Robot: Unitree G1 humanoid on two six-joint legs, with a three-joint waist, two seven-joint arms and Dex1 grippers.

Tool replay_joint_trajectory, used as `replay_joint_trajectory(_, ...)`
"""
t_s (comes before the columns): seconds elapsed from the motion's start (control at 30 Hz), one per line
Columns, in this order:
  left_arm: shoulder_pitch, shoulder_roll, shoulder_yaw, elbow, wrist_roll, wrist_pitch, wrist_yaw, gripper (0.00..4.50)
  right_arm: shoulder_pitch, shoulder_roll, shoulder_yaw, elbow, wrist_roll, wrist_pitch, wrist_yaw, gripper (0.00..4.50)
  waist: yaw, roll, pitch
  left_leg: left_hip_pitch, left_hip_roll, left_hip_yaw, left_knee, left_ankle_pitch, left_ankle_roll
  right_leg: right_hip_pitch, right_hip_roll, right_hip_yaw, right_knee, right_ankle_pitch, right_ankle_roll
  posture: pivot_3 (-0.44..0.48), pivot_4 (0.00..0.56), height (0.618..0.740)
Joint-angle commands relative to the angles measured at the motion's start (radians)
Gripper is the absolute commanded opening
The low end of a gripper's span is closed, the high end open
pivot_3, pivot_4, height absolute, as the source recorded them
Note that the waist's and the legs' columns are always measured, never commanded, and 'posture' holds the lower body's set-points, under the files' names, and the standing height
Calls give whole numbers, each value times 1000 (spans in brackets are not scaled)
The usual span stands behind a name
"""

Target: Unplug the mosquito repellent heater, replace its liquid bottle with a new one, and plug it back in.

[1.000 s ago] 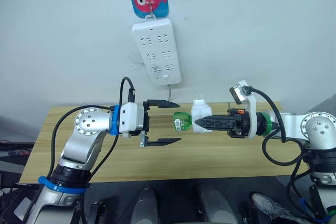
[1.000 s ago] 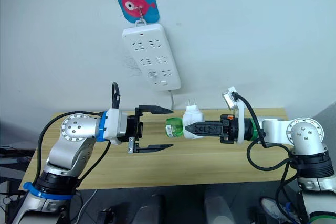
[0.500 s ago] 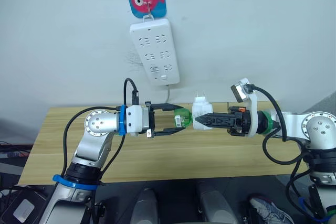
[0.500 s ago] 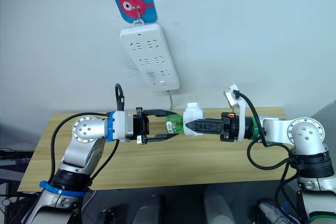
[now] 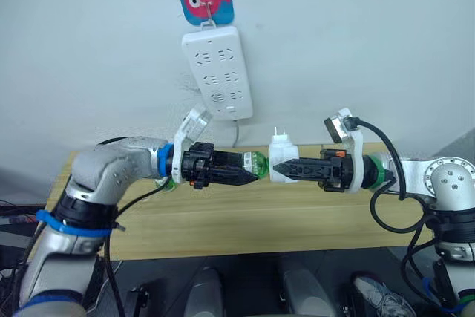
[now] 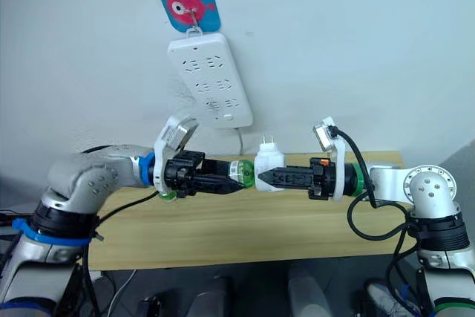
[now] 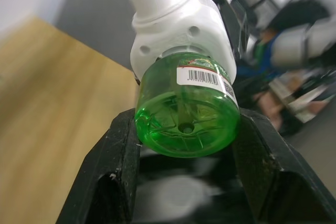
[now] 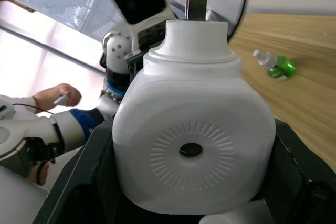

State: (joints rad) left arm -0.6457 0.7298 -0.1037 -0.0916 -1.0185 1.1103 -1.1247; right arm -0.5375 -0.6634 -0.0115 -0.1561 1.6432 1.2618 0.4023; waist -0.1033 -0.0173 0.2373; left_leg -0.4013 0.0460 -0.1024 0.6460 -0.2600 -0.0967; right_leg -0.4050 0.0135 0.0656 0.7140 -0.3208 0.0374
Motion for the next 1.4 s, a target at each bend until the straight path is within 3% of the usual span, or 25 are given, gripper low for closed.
replay_joint_trajectory(0.03,-16,33,103,15,-39,68,40,2198,11,-24,-5,-29,6,28,13,3043,-7,0,0,0,0,0,0,0,0,0,0,0,0,0,0,-115,202,725)
replay_joint_trajectory(0.2,42,27,76,-59,61,-71,28,2198,8,-26,-5,-22,22,33,10,3043,-9,0,0,0,1,0,-1,0,-1,0,0,0,-1,0,0,-113,204,725)
replay_joint_trajectory(0.23,48,31,67,-67,75,-85,23,2932,7,-26,-5,-21,22,34,10,3043,-8,0,0,0,1,1,-1,1,-1,0,0,1,-1,0,0,-113,204,725)
replay_joint_trajectory(0.4,123,60,22,-137,196,-238,-34,4482,5,-22,-11,-15,25,33,0,3043,-6,0,0,1,1,3,0,0,-1,0,0,3,0,0,0,-113,204,725)
replay_joint_trajectory(0.43,150,65,9,-146,260,-329,-53,4500,4,-21,-12,-14,25,33,-1,3043,-6,0,0,1,1,3,0,0,-1,0,0,3,0,0,0,-113,204,725)
replay_joint_trajectory(0.5,202,64,-2,-157,345,-478,-97,4500,3,-19,-14,-13,24,32,-2,3043,-5,0,0,1,1,3,-1,0,-1,0,0,3,-1,0,0,-113,204,725)
replay_joint_trajectory(0.67,291,-65,6,-125,572,-967,-69,4500,3,-16,-17,-12,21,30,-5,3043,16,0,0,0,1,4,0,0,-1,-1,-1,4,-1,0,0,-117,203,725)
replay_joint_trajectory(0.83,301,-145,9,-117,611,-1187,-93,4500,5,-16,-19,-14,22,31,-5,3043,21,0,0,0,0,5,1,0,0,-1,-1,5,-1,0,0,-117,204,725)
replay_joint_trajectory(1.17,267,-194,-20,-36,640,-1353,-125,4500,-4,-13,-13,-11,23,34,-6,3043,17,0,0,0,0,5,0,0,0,-1,-1,4,-1,1,0,-117,208,725)
replay_joint_trajectory(1.27,275,-195,-22,-34,631,-1358,-127,3889,-2,-13,-14,-13,24,33,-8,3043,17,0,0,0,0,4,0,0,0,-1,-1,4,0,1,0,-118,208,725)
replay_joint_trajectory(1.4,278,-198,-20,-37,624,-1370,-135,2573,0,-14,-14,-16,29,33,-11,3043,17,0,0,0,0,4,0,0,0,0,-1,4,0,1,0,-115,209,725)
